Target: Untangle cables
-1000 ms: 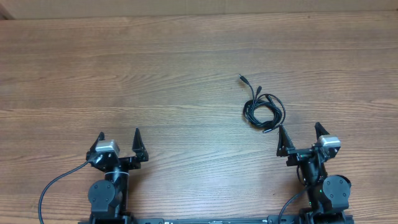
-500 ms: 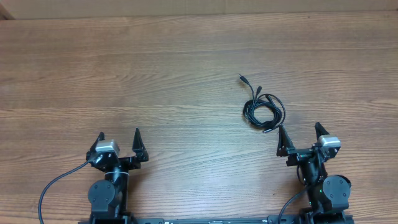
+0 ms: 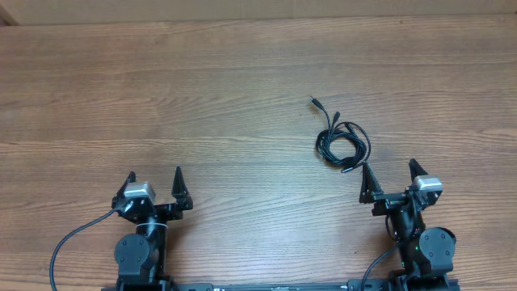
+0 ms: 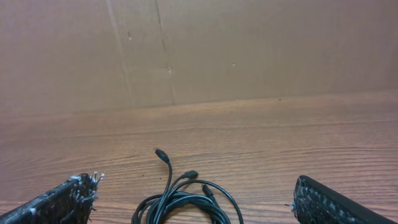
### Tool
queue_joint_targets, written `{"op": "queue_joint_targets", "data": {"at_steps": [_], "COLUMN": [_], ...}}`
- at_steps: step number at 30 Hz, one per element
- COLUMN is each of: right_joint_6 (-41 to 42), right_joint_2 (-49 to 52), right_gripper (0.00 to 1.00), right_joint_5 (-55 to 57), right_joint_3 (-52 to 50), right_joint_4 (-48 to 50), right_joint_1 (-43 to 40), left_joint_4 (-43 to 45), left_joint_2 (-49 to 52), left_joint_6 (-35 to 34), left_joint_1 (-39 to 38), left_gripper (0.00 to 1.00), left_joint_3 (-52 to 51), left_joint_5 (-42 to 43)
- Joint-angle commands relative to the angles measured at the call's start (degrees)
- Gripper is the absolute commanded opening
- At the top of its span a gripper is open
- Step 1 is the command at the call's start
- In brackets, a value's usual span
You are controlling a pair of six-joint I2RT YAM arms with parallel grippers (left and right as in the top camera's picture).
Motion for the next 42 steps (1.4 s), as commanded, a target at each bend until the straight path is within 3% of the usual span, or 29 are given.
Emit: {"op": "queue_joint_targets", "data": {"at_steps": [1, 27, 42], "right_joint_6": [-0.26, -0.26, -0.26], "right_joint_2": [-0.57, -0.57, -0.57], "right_gripper": [1.00, 1.00, 1.00], "right_joint_5": [0.50, 0.50, 0.50], "right_joint_3": [-0.59, -0.59, -0.59], "right_joint_4": [0.28, 0.28, 0.28], "right_joint_1": [-0.13, -0.13, -0.13], "left_joint_4": [0.09, 4.50, 4.04], "left_joint_2": [-0.50, -0.50, -0.48], "left_joint_6": [1.46, 1.46, 1.51], "left_joint_1": [0.39, 0.39, 0.39], "left_gripper": [0.99, 1.00, 0.99], "left_joint_3": [-0.24, 0.04, 5.16], "left_joint_5": [0.46, 0.74, 5.55]}}
